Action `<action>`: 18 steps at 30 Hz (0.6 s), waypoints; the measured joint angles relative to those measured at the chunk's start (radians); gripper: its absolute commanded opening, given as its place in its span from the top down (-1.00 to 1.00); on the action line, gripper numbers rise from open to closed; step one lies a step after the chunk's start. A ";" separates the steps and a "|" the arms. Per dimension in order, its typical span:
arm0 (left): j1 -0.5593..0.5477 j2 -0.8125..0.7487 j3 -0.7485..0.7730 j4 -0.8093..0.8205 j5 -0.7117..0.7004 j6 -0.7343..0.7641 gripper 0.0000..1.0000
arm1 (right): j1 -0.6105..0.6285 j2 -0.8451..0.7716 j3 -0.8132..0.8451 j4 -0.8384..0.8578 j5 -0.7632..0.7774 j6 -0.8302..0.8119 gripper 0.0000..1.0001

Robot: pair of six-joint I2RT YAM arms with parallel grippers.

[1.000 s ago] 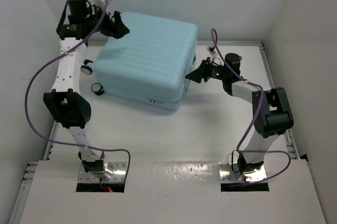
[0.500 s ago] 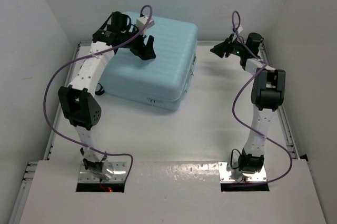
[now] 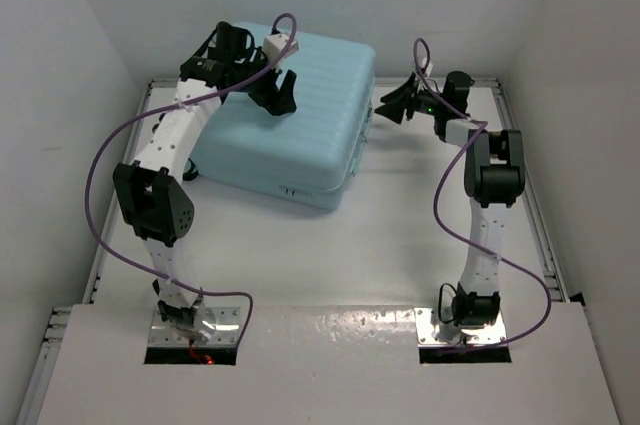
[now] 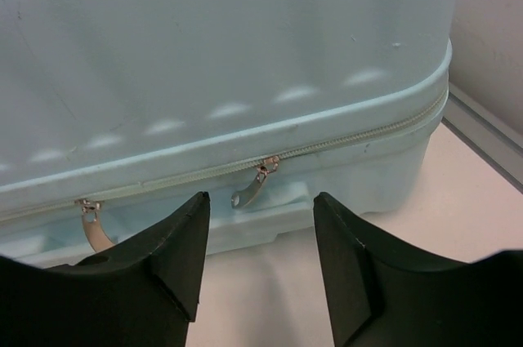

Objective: Pack the luggage

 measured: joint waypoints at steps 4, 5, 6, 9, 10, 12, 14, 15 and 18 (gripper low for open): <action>-0.001 0.001 0.000 0.001 -0.004 0.004 -0.55 | 0.000 0.031 0.011 0.015 -0.013 -0.024 -0.05; -0.001 0.002 0.001 0.000 -0.004 0.004 -0.55 | 0.000 0.045 0.020 0.015 -0.016 -0.030 -0.05; -0.001 0.003 0.004 0.000 -0.004 0.004 -0.55 | 0.000 0.055 0.029 0.016 -0.019 -0.034 -0.05; -0.001 0.011 0.012 -0.002 -0.007 0.004 -0.55 | 0.000 0.085 0.060 0.016 -0.025 -0.044 -0.05; -0.001 0.012 0.013 -0.002 -0.007 0.004 -0.55 | 0.002 0.091 0.068 0.016 -0.027 -0.044 -0.05; -0.001 0.013 0.014 -0.002 -0.008 0.005 -0.55 | 0.006 0.097 0.078 0.021 -0.035 -0.043 -0.05; -0.001 0.013 0.014 -0.003 -0.009 0.004 -0.55 | 0.012 0.100 0.086 0.029 -0.042 -0.040 -0.02; -0.001 0.013 0.014 -0.003 -0.010 0.004 -0.55 | 0.014 0.100 0.087 0.033 -0.045 -0.039 -0.02; -0.001 0.013 0.014 -0.003 -0.011 0.004 -0.55 | 0.024 0.100 0.087 0.055 -0.061 -0.023 -0.02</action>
